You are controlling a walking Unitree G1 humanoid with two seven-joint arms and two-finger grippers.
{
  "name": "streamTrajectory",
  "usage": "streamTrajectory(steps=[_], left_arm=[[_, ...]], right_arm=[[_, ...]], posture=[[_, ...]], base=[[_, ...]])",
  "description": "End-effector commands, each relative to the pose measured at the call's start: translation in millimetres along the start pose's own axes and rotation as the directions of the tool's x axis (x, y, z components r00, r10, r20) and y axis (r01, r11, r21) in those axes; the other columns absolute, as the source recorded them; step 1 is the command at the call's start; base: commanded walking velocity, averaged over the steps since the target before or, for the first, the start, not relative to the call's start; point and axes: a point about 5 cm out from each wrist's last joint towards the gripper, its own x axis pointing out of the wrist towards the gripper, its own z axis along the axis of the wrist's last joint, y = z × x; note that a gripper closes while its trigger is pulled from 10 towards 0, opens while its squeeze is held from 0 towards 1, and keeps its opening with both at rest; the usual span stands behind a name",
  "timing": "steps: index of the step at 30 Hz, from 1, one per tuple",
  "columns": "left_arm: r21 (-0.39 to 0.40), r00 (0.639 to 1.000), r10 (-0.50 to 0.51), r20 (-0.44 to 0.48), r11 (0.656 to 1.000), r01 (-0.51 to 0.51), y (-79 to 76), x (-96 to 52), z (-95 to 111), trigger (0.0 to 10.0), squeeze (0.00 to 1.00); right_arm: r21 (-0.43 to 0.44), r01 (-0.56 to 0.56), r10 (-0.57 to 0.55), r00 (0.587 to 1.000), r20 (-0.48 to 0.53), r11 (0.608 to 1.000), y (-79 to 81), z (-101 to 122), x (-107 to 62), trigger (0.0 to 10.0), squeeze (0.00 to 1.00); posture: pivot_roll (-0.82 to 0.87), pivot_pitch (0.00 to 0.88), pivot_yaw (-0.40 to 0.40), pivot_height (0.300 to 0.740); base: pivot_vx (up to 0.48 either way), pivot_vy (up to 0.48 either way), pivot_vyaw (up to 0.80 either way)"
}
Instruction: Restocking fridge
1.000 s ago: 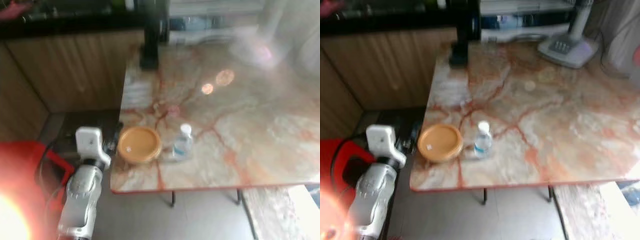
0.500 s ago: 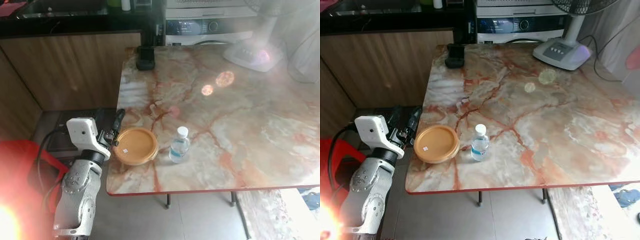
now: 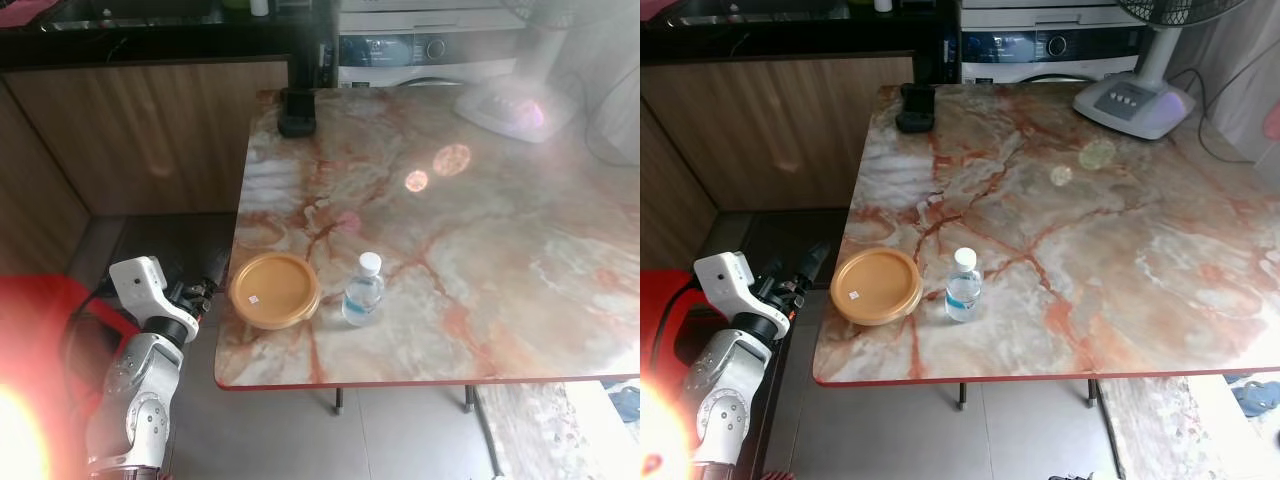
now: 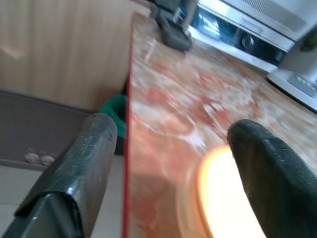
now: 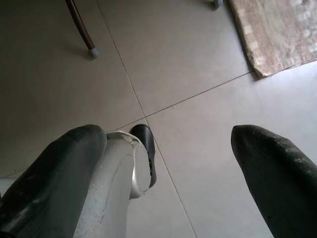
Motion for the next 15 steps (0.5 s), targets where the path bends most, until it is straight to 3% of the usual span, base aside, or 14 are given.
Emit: streamTrajectory(steps=[1,2,3,15], left_arm=[[-0.03,0.999,-0.043,-0.026,0.999,0.042,-3.5,3.9,-4,10.0,1.0],[-0.023,0.998,-0.049,-0.034,0.999,0.048,-4.2,4.7,-5,10.0,0.75],[-0.011,0.996,-0.067,-0.059,0.998,0.067,-6.1,5.6,-9,10.0,0.0],[-0.09,0.993,-0.088,-0.08,0.993,0.081,-10.5,8.2,-21,10.0,0.0]], right_arm=[[-0.011,0.011,-0.011,1.0,-0.013,1.0,-4.4,-3,-1.7,10.0,0.0],[-0.017,0.01,-0.011,1.0,-0.015,1.0,-4.6,-3,-1.7,10.0,0.0],[-0.022,0.011,-0.011,1.0,-0.015,1.0,-4.9,-3,-1.7,10.0,0.0],[-0.026,0.015,-0.016,1.0,-0.015,1.0,-6.4,-2,-2.0,10.0,0.0]], posture=[[0.12,0.084,-0.031,0.74],[0.12,0.084,-0.031,0.74],[0.11,0.083,-0.03,0.74],[0.1,0.084,-0.038,0.74]], base=[[0.0,0.0,0.0],[0.0,0.0,0.0],[0.0,0.0,0.0],[0.0,0.0,0.0]])
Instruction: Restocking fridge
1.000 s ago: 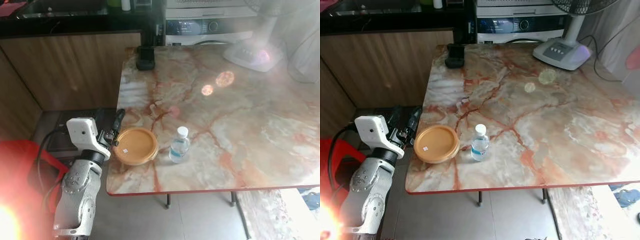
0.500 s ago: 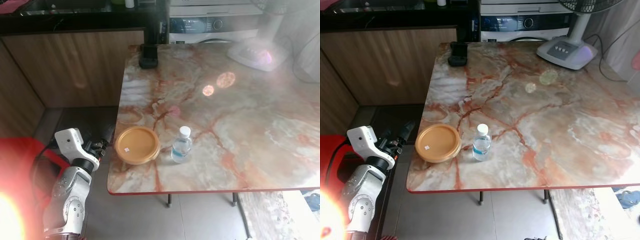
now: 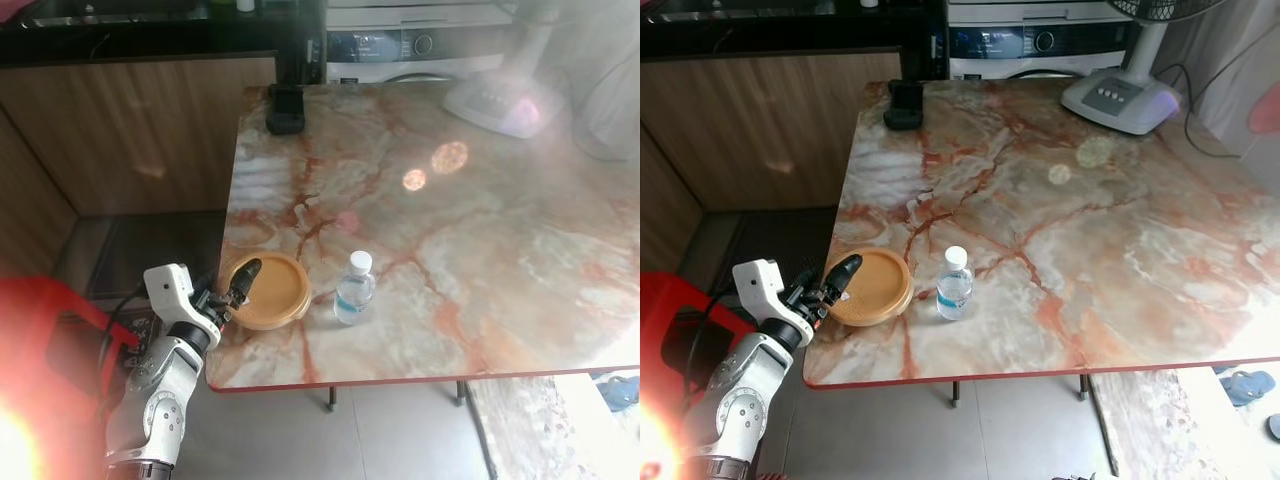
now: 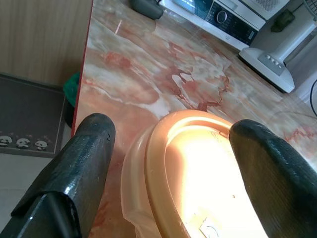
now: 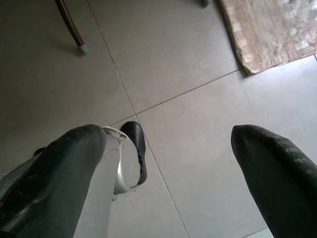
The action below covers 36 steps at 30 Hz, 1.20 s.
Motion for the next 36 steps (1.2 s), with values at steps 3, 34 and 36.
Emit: streamTrajectory(steps=[3,34,36], left_arm=[[-0.032,1.0,-0.01,-0.008,0.999,0.01,0.3,2.6,-4,10.0,0.0],[-0.24,0.999,-0.039,0.012,0.97,0.041,-3.4,15.2,-18,0.0,0.0],[-0.241,0.999,-0.045,0.016,0.969,0.047,-4.8,15.5,-18,0.0,0.0]], right_arm=[[-0.01,0.005,-0.005,1.0,-0.012,1.0,-2.5,-3,-1.4,10.0,0.0],[-0.056,-0.002,0.001,1.0,-0.013,0.998,-5.3,0,-1.3,10.0,0.0],[-0.06,-0.002,0.001,1.0,-0.014,0.998,-5.6,0,-1.3,10.0,0.0]], posture=[[0.1,0.084,-0.039,0.74],[0.08,0.082,-0.058,0.74],[0.08,0.082,-0.058,0.74]], base=[[0.0,0.0,0.0],[0.0,0.0,0.0],[0.0,0.0,0.0]])
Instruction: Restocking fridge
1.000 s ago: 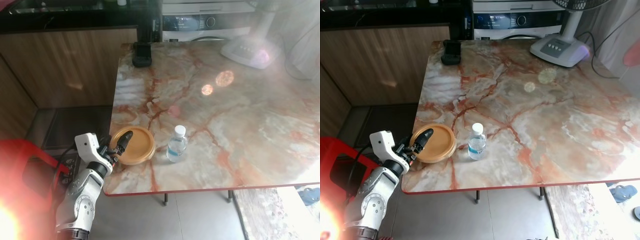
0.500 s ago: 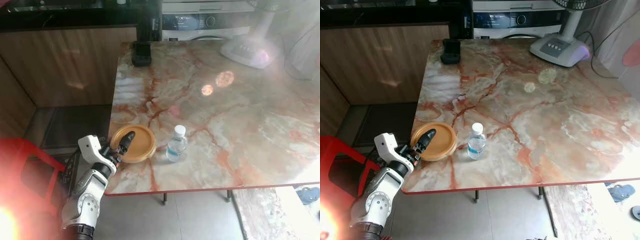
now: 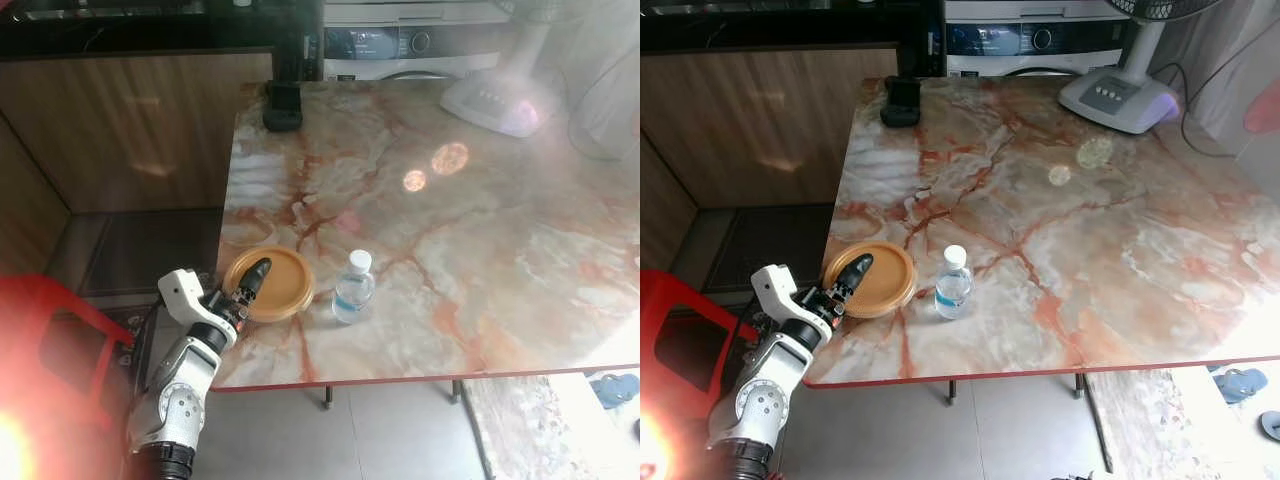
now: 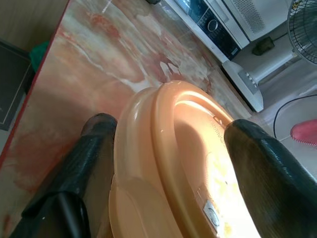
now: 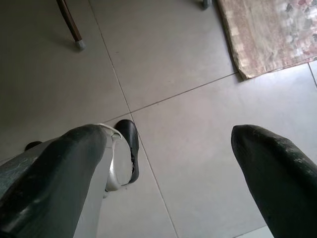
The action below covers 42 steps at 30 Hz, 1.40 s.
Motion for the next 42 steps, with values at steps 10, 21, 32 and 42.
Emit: streamTrajectory(steps=[10,21,32,42], left_arm=[[0.0,1.0,-0.023,0.012,1.0,0.023,-3.9,2.1,0,0.0,0.0],[0.001,0.999,-0.034,0.017,0.999,0.034,-7.1,2.5,-2,0.0,0.0],[-0.026,0.996,-0.011,0.087,1.0,0.013,-7.6,-2.5,9,0.0,0.0],[-0.011,0.965,0.013,0.263,1.0,-0.01,-14.8,-17.4,48,10.0,0.0]], right_arm=[[-0.029,0.01,-0.011,1.0,-0.014,1.0,-6.1,-2,-1.9,10.0,0.0],[-0.037,0.013,-0.013,1.0,-0.01,0.999,-7.1,-1,-1.9,10.0,0.0],[-0.028,0.017,-0.017,1.0,-0.013,0.999,-8.4,-2,-2.5,10.0,0.0],[0.005,0.037,-0.037,0.999,-0.013,0.999,-10.7,-5,-3.8,10.0,0.0]], posture=[[0.08,0.085,-0.065,0.74],[0.07,0.083,-0.071,0.74],[0.08,0.078,-0.074,0.74],[0.09,0.071,-0.071,0.74]], base=[[0.0,0.0,0.0],[0.0,0.0,0.0],[0.0,0.0,0.0],[0.0,0.0,0.0]])
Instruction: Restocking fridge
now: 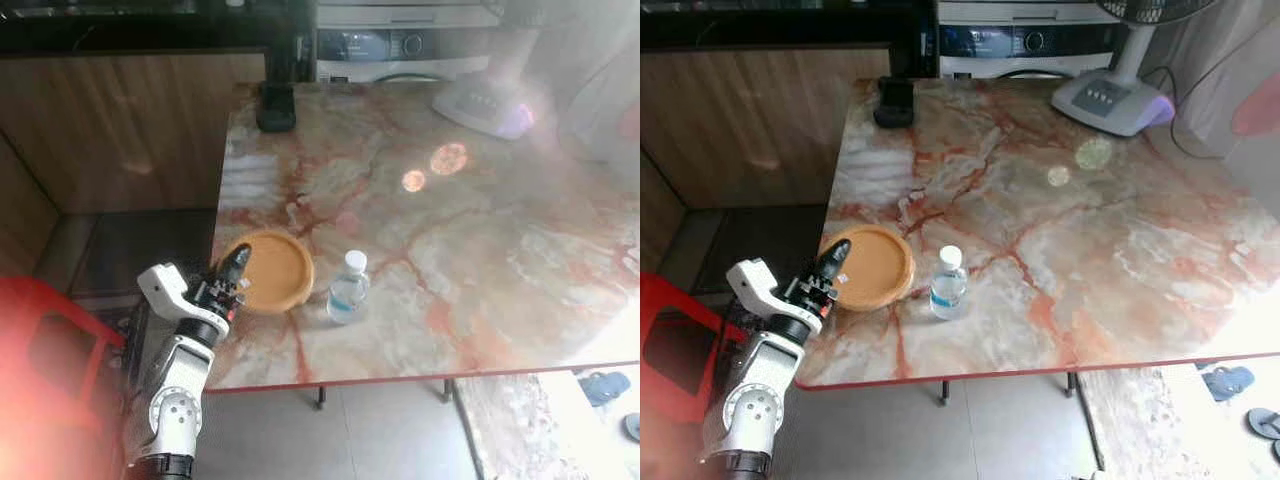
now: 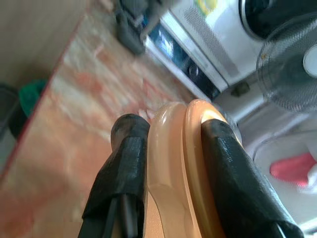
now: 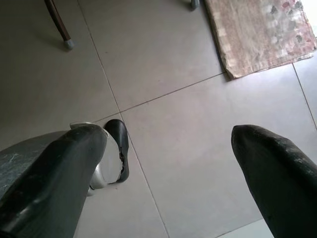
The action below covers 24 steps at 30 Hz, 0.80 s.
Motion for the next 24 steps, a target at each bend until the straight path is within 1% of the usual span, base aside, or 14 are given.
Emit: streamTrajectory(steps=[1,3,4,5,6,8,9,11,12,14,15,20,24], left_arm=[[0.023,0.998,0.024,0.051,0.999,-0.025,-0.7,-2.2,15,10.0,0.0],[0.034,0.998,0.032,0.057,0.999,-0.034,-0.7,-2.9,17,10.0,0.0],[0.059,0.996,0.06,0.068,0.996,-0.064,-0.3,-4.7,21,10.0,0.0],[0.1,0.993,0.095,0.074,0.99,-0.102,0.7,-6.8,25,10.0,0.0],[0.18,0.989,0.127,0.078,0.974,-0.139,-1.2,-9.3,30,10.0,0.0],[0.26,0.991,0.117,0.065,0.957,-0.13,-7.3,-9.5,34,10.0,0.0],[0.26,0.991,0.117,0.065,0.957,-0.13,-7.3,-9.5,34,10.0,0.0],[0.379,0.996,0.084,0.039,0.921,-0.092,-15.5,-8.5,41,10.0,0.0],[0.449,0.998,0.048,0.027,0.892,-0.055,-20.7,-7.3,43,10.0,0.0],[0.469,0.999,0.023,0.023,0.882,-0.031,-23.6,-6.6,44,10.0,0.0],[0.446,0.999,0.034,0.033,0.894,-0.045,-24.3,-5.5,46,10.0,0.0],[0.461,0.998,0.048,0.038,0.885,-0.06,-23.7,-4.4,50,10.0,0.0],[0.472,0.998,0.04,0.044,0.88,-0.056,-27.2,0.0,53,10.0,0.0]], right_arm=[[0.02,0.023,-0.022,1.0,-0.007,1.0,-5.0,-4,-2.1,10.0,0.0],[0.02,0.023,-0.023,1.0,-0.007,1.0,-5.0,-4,-2.1,10.0,0.0],[0.023,0.026,-0.026,1.0,-0.006,0.999,-5.0,-4,-2.2,10.0,0.0],[0.03,0.03,-0.03,1.0,-0.005,0.999,-4.8,-4,-2.2,10.0,0.0],[0.04,0.034,-0.033,0.999,-0.002,0.999,-4.2,-5,-2.2,10.0,0.0],[0.042,0.032,-0.032,0.999,-0.001,0.999,-3.1,-5,-2.1,10.0,0.0],[0.042,0.032,-0.032,0.999,-0.001,0.999,-3.1,-5,-2.1,10.0,0.0],[0.044,0.026,-0.026,1.0,-0.001,0.999,-0.4,-5,-1.7,10.0,0.0],[0.046,0.023,-0.023,1.0,0.0,0.999,1.0,-6,-1.4,10.0,0.0],[0.048,0.02,-0.02,1.0,0.001,0.999,1.9,-5,-1.2,10.0,0.0],[0.048,0.019,-0.019,1.0,0.002,0.999,3.0,-5,-1.0,10.0,0.0],[0.073,0.021,-0.022,1.0,0.007,0.997,7.9,-7,-0.5,10.0,0.0],[0.084,0.017,-0.018,1.0,0.005,0.996,12.2,-9,-0.2,10.0,0.0]], posture=[[0.09,0.071,-0.069,0.74],[0.09,0.072,-0.067,0.74],[0.09,0.076,-0.06,0.74],[0.1,0.077,-0.055,0.74],[0.1,0.082,-0.044,0.74],[0.1,0.085,-0.039,0.74],[0.1,0.085,-0.039,0.74],[0.11,0.089,-0.02,0.74],[0.11,0.091,-0.015,0.74],[0.12,0.09,-0.008,0.74],[0.12,0.09,-0.002,0.74],[0.12,0.085,0.04,0.74],[0.11,0.077,0.047,0.74]], base=[[0.0,0.0,0.0],[0.0,0.0,0.0],[0.0,0.0,0.0],[0.0,0.0,0.0],[0.0,0.0,0.0],[0.0,0.0,0.0],[0.0,0.0,0.0],[0.0,0.0,0.0],[0.0,0.0,0.0],[0.0,0.0,0.0],[0.0,0.0,0.0],[0.0,0.0,0.0],[0.0,0.0,0.0]])
